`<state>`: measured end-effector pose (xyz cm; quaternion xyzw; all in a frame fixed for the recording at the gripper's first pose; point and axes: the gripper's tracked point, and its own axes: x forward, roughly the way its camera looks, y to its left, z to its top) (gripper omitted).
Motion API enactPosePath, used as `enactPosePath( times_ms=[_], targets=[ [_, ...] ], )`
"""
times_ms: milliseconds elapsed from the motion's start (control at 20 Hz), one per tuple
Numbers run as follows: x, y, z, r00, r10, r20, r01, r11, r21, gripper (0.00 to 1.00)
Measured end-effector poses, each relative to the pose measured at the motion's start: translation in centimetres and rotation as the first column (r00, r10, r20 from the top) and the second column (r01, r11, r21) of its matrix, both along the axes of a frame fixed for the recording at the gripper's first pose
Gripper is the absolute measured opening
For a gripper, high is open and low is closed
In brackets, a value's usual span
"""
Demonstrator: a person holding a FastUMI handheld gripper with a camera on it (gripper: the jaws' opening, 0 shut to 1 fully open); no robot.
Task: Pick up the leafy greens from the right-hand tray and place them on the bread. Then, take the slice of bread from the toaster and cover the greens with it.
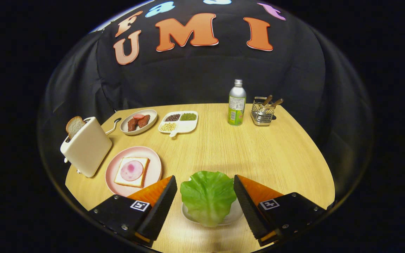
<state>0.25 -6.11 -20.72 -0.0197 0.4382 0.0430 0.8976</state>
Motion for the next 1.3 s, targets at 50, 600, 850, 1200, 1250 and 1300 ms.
enactPosePath(
  times_ms=[50,600,850,1200,1250,1300],
  targets=[
    [-0.3,0.0,-0.7,1.000,0.004,-0.024,-0.003,1.000,0.006,0.98],
    [-2.4,-1.2,-6.7,0.974,0.047,-0.221,-0.057,0.998,-0.037,0.92],
    [-2.7,-1.2,-9.0,0.953,0.065,-0.296,-0.081,0.996,-0.042,0.88],
    [-2.4,-1.1,-9.5,0.957,0.079,-0.278,-0.106,0.991,-0.083,0.68],
    [-2.4,-0.9,-9.4,0.957,0.085,-0.277,-0.112,0.990,-0.086,0.62],
    [-2.4,-0.7,-9.5,0.958,0.088,-0.274,-0.116,0.989,-0.087,0.54]
  ],
)
